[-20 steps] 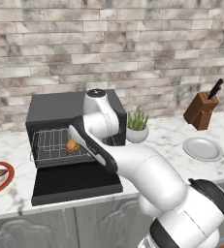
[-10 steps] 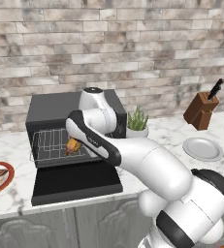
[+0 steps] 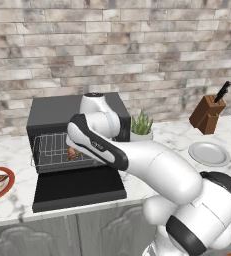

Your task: Open the toaster oven door. Place the baguette on the bottom rack in the toaster oven and place the chicken drumstick on the top rack.

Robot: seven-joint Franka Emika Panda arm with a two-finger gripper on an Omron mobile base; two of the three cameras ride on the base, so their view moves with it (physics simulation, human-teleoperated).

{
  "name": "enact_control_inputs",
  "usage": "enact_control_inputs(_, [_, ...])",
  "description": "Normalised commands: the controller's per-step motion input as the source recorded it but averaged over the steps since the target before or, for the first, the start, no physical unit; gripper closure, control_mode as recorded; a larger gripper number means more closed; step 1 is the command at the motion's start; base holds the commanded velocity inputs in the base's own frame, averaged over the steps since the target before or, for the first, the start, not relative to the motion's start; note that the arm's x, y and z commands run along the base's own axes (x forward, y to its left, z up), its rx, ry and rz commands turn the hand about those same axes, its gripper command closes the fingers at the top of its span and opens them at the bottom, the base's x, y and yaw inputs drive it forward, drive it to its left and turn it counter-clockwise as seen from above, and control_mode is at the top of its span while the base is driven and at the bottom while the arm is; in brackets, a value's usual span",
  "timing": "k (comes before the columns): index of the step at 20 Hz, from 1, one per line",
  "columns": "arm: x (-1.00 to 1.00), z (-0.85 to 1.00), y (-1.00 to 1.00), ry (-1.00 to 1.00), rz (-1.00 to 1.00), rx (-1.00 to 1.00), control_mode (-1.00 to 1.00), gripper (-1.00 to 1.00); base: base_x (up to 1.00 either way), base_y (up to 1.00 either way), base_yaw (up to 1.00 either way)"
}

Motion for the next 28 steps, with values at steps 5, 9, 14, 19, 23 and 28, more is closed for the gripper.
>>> enact_control_inputs(5, [-0.36, -0.21, 0.0, 0.0, 0.23, -0.03, -1.0, -1.0, 0.0, 0.0, 0.0])
enact_control_inputs(9, [-0.15, -0.34, -0.01, 0.0, 0.02, -0.06, -1.0, -1.0, 0.0, 0.0, 0.0])
enact_control_inputs(14, [-0.06, -0.36, -0.08, 0.0, 0.0, -0.01, -1.0, -1.0, 0.0, 0.0, 0.0])
enact_control_inputs(19, [0.05, -0.31, -0.01, 0.0, 0.0, 0.0, -1.0, -1.0, 0.0, 0.0, 0.0])
enact_control_inputs(23, [0.12, -0.27, 0.0, 0.0, 0.05, -0.04, -1.0, -1.0, 0.0, 0.0, 0.0])
enact_control_inputs(28, [0.19, -0.29, 0.0, 0.0, 0.04, -0.03, -1.0, -1.0, 0.0, 0.0, 0.0])
